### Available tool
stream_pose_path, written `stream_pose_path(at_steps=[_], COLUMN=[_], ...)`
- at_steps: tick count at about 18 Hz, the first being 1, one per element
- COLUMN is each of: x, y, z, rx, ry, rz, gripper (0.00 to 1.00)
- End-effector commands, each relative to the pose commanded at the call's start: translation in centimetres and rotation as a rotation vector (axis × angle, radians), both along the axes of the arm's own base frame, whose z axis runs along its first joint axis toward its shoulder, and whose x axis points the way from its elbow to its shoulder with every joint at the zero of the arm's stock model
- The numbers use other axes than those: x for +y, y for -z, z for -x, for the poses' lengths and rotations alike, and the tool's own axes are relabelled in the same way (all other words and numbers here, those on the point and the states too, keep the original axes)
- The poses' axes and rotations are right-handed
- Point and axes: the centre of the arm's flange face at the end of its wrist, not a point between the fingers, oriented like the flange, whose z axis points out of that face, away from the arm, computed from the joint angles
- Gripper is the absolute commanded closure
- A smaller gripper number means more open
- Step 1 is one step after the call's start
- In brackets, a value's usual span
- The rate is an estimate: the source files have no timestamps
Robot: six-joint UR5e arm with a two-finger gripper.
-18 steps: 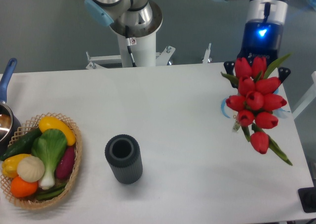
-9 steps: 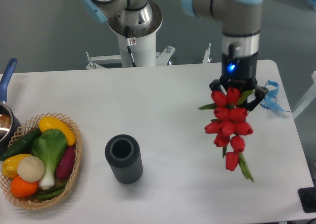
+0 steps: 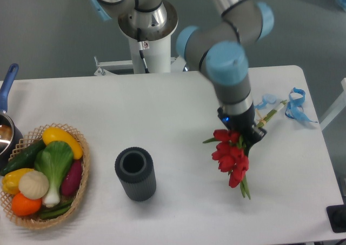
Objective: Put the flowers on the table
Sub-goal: 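Lower the held tulips onto the table beside the black cup, then open the gripper and lift it away from the tulips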
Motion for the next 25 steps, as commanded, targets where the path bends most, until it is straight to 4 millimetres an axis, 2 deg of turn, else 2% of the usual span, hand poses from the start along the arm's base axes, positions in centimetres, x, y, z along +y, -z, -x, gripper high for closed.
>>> stream_pose_path(at_steps=[2,5,6,7,8,9,10,11,13,14,16,21,22,24,25], x=[0.3,0.5,0.5,0.5,0.5,0.5,0.5,0.4,0.5,0.8,0.4,-0.6,-1.1,-2.9,-3.0], y=[1.2,2.4,2.4,2.6,2.8,2.7,2.7,2.5,2.1,1.9,-0.7,-7.4,-8.9,-11.5,-13.2], z=[0.2,-0.6,-0.6,-0.6,-0.6,-0.6,-0.6,-0.7,-0.9,-1.7,-4.1,-5.9,-5.9,-4.2,-3.8], rx=[-0.013,-0.031,-0.031,-0.034,-0.035,-0.034,-0.033,-0.031,-0.026,-0.022,-0.003,0.018,0.002,-0.046,-0.056], ry=[-0.003,0.005,0.006,0.008,0.011,0.006,0.013,0.012,0.011,0.020,0.046,0.060,0.061,0.029,0.029], rz=[0.008,0.016,0.014,0.016,0.018,0.016,0.018,0.015,0.011,0.017,0.000,-0.118,-0.151,-0.217,-0.241], gripper=[0.72,0.70,0.63,0.42,0.25,0.22,0.04,0.00,0.00,0.00,0.00,0.00,0.00,0.00,0.00])
